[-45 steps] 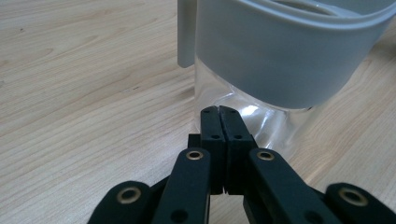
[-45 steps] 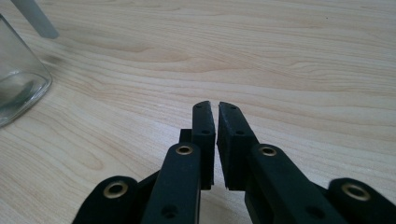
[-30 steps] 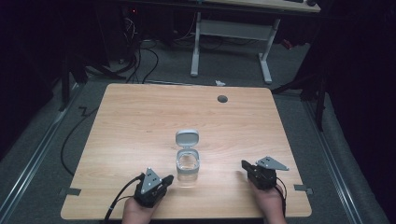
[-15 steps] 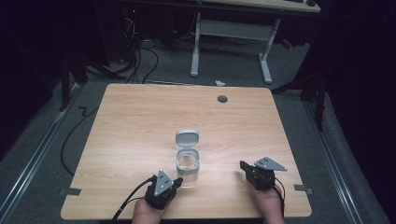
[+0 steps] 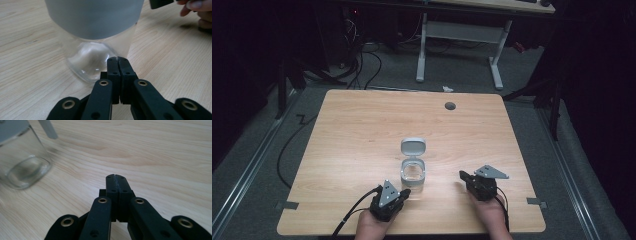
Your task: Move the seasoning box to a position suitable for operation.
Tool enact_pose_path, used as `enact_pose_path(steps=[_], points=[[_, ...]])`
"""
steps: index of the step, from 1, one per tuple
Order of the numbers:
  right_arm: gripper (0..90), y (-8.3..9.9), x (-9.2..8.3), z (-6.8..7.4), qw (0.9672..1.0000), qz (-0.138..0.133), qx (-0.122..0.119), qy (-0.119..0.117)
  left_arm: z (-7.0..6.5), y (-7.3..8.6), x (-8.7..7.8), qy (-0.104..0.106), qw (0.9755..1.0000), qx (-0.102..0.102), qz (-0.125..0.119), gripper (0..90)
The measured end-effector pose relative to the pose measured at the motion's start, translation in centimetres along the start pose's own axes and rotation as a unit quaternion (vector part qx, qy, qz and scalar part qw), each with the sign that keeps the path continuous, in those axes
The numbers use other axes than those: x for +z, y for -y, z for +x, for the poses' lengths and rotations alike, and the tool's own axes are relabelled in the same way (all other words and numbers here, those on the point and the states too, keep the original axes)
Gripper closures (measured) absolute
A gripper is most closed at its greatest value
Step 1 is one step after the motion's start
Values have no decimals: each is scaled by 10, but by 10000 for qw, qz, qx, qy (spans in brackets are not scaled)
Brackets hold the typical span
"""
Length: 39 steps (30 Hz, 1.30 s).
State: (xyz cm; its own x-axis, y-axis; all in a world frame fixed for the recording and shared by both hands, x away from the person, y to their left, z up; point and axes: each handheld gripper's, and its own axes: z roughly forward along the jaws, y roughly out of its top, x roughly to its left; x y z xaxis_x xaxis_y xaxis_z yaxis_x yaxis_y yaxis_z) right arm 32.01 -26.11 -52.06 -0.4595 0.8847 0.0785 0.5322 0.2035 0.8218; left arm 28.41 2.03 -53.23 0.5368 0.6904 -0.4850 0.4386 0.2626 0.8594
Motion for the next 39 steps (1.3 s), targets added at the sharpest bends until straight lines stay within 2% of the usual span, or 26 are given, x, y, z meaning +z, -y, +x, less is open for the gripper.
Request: enact_pose_path(steps=[7, 8, 11, 14, 18, 28, 37, 39], points=[[900, -19, 17, 12, 9999, -54, -41, -137, -1, 3, 3, 27, 10000, 85, 18, 888], [900, -27, 22, 16, 9998, -95, -94, -114, 0, 3, 3, 1, 10000, 54, -4, 889], [900, -33, 27, 17, 9998, -126, -63, -136, 0, 2, 2, -5, 10000, -10, -37, 891], [900, -43, 36, 22, 9997, -194, -10, -131, 0, 2, 2, -2, 10000, -12, -79, 892], [900, -54, 42, 28, 9996, -237, -61, -127, 0, 2, 1, 31, 9999, 0, -104, 892], [899, -83, 55, 42, 9989, -362, -216, -204, 0, 2, 1, 41, 10000, -8, -77, 893], [900, -99, 60, 47, 9983, -421, -242, -316, 1, 1, 2, 12, 10000, -23, -60, 893], [900, -105, 60, 49, 9980, -428, -338, -331, 1, 1, 2, 19, 10000, -19, -62, 893]])
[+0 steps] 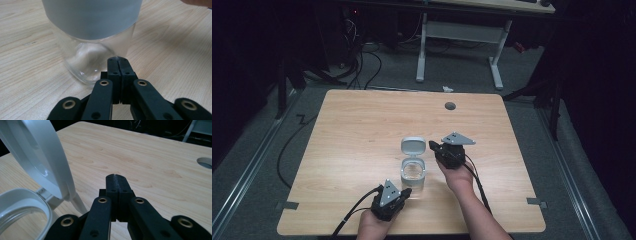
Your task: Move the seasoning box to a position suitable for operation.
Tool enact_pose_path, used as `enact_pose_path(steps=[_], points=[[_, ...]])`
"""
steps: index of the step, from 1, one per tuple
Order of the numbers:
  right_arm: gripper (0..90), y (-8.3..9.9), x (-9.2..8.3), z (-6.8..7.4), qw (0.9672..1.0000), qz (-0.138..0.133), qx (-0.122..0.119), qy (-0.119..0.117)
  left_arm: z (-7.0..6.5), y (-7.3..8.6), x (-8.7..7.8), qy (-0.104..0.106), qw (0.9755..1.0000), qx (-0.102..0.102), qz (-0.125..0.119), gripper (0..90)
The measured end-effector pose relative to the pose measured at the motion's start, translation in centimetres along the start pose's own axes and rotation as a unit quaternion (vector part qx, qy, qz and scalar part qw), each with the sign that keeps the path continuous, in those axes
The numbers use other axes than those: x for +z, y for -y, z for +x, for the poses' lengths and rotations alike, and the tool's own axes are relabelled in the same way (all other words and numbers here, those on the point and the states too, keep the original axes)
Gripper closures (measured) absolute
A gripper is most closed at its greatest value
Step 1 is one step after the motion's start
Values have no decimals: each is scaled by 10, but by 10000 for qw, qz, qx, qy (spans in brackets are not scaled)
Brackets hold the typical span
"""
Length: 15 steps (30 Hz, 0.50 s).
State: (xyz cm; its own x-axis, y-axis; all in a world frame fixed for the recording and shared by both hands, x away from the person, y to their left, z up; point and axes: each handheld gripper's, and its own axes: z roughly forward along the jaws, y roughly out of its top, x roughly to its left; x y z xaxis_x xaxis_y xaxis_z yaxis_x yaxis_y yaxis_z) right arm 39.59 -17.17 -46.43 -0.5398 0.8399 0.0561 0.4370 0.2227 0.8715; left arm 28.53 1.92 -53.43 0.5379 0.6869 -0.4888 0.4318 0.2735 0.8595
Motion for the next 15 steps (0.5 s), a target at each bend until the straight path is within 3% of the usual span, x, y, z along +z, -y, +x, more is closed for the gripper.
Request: enact_pose_path(steps=[15], points=[[900, -17, -1, 7, 9998, -162, -64, -88, 1, -1, -1, 19, 10000, -62, -22, 897]])
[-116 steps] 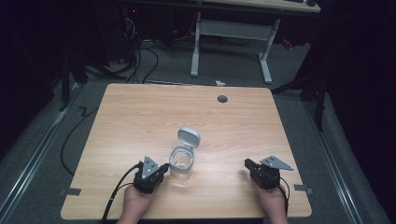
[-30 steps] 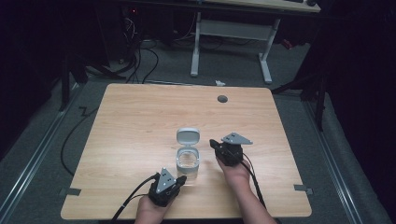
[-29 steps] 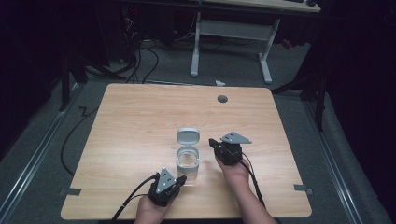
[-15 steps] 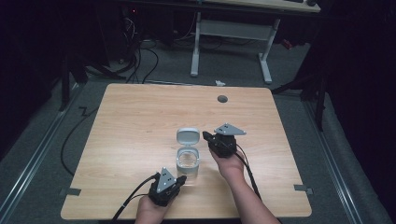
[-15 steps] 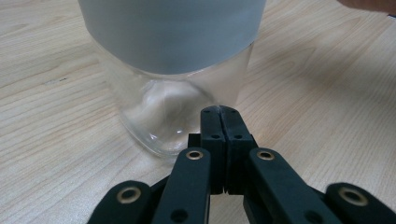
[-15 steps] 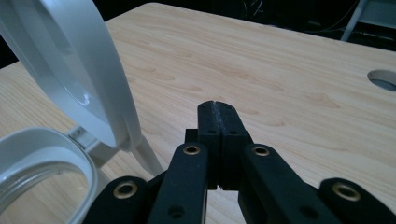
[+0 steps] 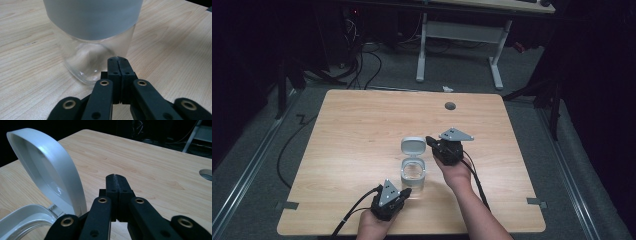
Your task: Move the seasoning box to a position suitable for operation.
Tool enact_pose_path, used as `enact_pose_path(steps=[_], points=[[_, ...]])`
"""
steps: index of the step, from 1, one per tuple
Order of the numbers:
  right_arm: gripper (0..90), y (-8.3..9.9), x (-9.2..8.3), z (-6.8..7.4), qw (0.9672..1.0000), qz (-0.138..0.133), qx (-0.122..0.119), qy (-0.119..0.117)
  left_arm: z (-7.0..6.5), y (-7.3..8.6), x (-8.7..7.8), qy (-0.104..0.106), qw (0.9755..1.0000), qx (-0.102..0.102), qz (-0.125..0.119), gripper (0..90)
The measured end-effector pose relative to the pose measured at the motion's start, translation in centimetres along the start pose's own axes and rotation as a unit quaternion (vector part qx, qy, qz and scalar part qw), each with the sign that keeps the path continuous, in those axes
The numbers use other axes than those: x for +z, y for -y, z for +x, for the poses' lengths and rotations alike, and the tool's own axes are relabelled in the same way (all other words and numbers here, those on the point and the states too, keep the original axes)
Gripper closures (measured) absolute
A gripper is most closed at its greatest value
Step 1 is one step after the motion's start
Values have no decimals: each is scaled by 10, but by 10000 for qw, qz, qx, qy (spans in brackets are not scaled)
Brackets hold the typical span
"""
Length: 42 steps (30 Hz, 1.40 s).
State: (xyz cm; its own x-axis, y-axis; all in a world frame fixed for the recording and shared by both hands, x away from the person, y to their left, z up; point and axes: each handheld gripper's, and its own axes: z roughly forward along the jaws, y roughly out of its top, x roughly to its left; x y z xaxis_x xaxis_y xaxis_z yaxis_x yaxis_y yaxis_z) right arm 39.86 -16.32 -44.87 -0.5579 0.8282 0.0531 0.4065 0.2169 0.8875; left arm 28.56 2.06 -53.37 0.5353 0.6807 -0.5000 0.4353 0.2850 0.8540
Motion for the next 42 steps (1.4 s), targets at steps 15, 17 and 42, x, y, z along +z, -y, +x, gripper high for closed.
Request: enact_pose_path(steps=[15, 17, 42], points=[[900, -8, 0, 7, 9999, -69, -57, -112, 0, 0, 0, 12, 10000, -56, 25, 900], [900, -8, -3, 11, 9998, -100, -87, -154, 0, 0, 1, 18, 10000, -55, 30, 900], [896, 20, -43, 14, 9995, -249, -116, -154, -4, -7, -15, 370, 9989, 10, 284, 900]])
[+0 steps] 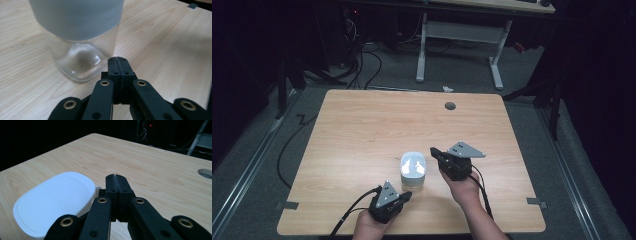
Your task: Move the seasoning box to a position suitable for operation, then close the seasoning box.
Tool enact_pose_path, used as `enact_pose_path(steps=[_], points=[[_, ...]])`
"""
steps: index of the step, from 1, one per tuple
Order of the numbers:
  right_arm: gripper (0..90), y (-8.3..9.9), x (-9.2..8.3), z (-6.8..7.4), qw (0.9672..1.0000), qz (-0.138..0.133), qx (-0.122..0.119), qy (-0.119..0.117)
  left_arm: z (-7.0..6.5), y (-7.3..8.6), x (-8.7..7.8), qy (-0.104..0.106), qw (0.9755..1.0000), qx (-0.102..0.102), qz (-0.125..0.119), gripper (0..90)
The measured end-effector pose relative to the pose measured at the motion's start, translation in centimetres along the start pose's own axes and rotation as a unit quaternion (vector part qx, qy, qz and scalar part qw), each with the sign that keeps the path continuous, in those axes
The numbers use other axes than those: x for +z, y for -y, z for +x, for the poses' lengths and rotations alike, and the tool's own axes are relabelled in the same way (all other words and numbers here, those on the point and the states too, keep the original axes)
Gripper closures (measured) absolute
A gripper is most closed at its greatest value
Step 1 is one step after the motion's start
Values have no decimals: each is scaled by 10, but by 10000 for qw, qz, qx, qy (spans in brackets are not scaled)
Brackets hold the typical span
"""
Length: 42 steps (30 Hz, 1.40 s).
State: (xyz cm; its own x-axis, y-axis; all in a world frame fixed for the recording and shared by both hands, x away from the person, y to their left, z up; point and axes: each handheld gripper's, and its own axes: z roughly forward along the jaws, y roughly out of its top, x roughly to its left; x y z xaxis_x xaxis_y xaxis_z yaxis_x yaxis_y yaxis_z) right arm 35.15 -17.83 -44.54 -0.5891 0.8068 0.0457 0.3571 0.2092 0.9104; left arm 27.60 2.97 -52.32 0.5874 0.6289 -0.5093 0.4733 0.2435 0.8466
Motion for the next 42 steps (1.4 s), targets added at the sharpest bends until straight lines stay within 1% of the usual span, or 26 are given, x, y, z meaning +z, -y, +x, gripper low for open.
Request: enact_pose_path(steps=[3, 5, 8, 10, 11, 12, 13, 14, 16, 17, 18, 21, 24, 25, 26, 27, 28, 29, 31, 32, 35, 36, 37, 38, 39, 42], points=[[896, 3, -4, -5, 10000, -34, 52, 22, 4, -7, -9, 67, 9999, -52, 129, 900], [896, 6, -8, -10, 9999, -26, 123, 63, 10, -13, -18, 19, 10000, -34, 72, 899], [896, 12, -12, -17, 9997, 6, 182, 151, 23, -24, -27, -123, 9998, -102, -90, 899], [896, 17, -16, -23, 9995, 55, 206, 229, 35, -35, -35, -276, 9992, -62, -282, 896], [896, 18, -17, -25, 9994, 83, 218, 270, 35, -35, -35, -276, 9992, -62, -282, 895], [896, 19, -18, -28, 9993, 102, 221, 297, 44, -44, -39, -426, 9982, 56, -420, 895], [896, 19, -18, -28, 9993, 102, 221, 297, 44, -44, -39, -426, 9982, 56, -420, 894], [896, 21, -21, -32, 9990, 117, 240, 366, 54, -50, -42, -599, 9968, 105, -514, 891], [896, 25, -25, -37, 9986, 122, 260, 446, 66, -54, -45, -768, 9955, 36, -553, 883], [896, 25, -25, -37, 9986, 122, 260, 446, 66, -54, -45, -768, 9955, 36, -553, 880], [896, 31, -29, -43, 9980, 150, 305, 529, 78, -57, -46, -948, 9937, 26, -602, 876], [896, 38, -32, -51, 9970, 207, 400, 627, 87, -61, -48, -1055, 9921, -44, -678, 867], [896, 54, -41, -67, 9943, 279, 598, 842, 103, -65, -53, -1311, 9885, -24, -753, 850], [896, 54, -41, -67, 9943, 279, 598, 842, 103, -65, -53, -1311, 9885, -24, -753, 847], [896, 62, -45, -74, 9930, 324, 659, 927, 111, -65, -56, -1456, 9863, -14, -773, 840], [896, 66, -47, -78, 9919, 357, 711, 988, 111, -65, -56, -1456, 9863, -14, -773, 831], [894, 71, -50, -82, 9907, 383, 779, 1045, 119, -66, -59, -1590, 9840, -7, -801, 818], [894, 71, -50, -82, 9907, 383, 779, 1045, 119, -66, -59, -1590, 9840, -7, -801, 807], [888, 80, -57, -89, 9889, 409, 812, 1176, 127, -67, -61, -1764, 9808, 32, -836, 788], [884, 89, -66, -95, 9869, 417, 891, 1278, 136, -66, -63, -2005, 9759, 46, -856, 750], [875, 98, -76, -96, 9853, 393, 885, 1406, 136, -62, -63, -2073, 9752, 60, -776, 709], [867, 109, -85, -93, 9846, 319, 873, 1479, 132, -57, -61, -2155, 9734, 314, -711, 696], [867, 115, -89, -90, 9841, 298, 899, 1504, 132, -57, -61, -2155, 9734, 314, -711, 688], [865, 118, -92, -88, 9847, 315, 941, 1435, 132, -54, -60, -2226, 9720, 292, -698, 686], [853, 117, -93, -87, 9857, 324, 906, 1383, 133, -53, -62, -2242, 9718, 195, -700, 685], [842, 108, -88, -85, 9876, 253, 656, 1403, 134, -49, -64, -2311, 9705, 149, -668, 679]])
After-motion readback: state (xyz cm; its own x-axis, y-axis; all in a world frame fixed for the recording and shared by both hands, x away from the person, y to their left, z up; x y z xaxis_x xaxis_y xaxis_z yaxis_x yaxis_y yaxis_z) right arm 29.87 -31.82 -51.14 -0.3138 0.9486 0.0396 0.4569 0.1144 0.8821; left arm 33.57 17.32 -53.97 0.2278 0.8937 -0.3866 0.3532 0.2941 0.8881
